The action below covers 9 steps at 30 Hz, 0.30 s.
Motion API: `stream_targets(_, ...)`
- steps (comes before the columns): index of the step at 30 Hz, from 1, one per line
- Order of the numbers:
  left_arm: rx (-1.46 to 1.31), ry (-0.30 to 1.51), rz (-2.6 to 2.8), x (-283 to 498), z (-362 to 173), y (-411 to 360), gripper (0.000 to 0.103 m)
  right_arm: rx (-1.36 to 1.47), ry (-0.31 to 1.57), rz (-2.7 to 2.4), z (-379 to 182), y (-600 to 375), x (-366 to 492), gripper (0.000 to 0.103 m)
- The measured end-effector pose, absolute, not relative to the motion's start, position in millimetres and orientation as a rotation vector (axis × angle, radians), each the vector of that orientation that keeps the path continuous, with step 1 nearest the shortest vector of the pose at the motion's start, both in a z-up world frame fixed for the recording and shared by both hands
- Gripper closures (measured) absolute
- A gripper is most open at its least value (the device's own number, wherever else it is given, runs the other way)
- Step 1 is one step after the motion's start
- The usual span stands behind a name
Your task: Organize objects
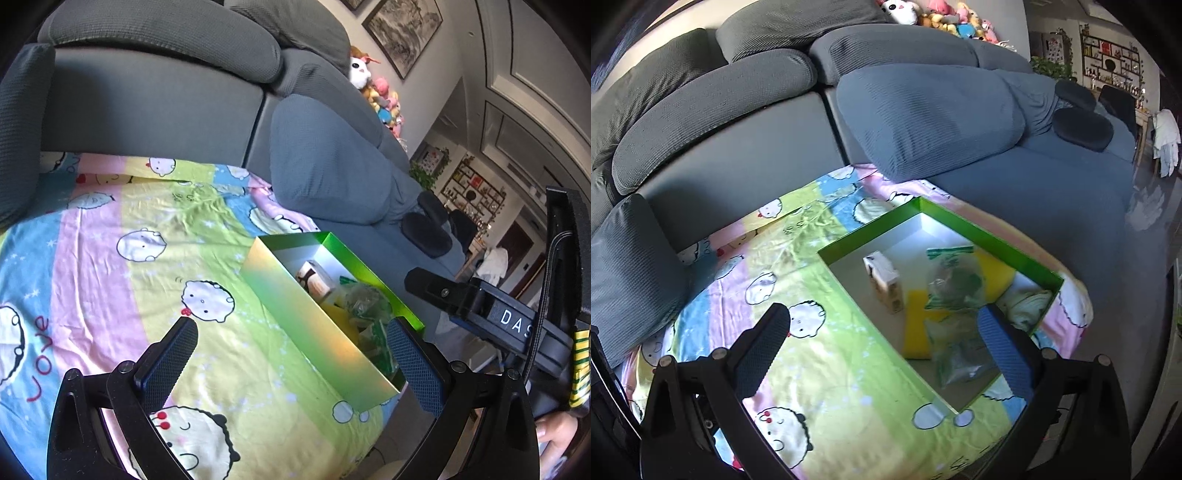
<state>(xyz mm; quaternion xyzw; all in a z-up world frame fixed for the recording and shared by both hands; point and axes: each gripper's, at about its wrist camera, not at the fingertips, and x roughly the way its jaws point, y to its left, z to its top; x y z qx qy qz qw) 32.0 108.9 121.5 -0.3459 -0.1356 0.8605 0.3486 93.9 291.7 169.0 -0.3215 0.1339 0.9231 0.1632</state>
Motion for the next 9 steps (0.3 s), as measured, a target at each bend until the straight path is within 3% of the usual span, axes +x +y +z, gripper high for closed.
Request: stream_targets(9, -0.912, -0.333, 2.233, 32.7, 119.3, 113.5, 0.001, -0.91, 0.366, 2.623, 169.6, 299.6, 95.0, 0.002)
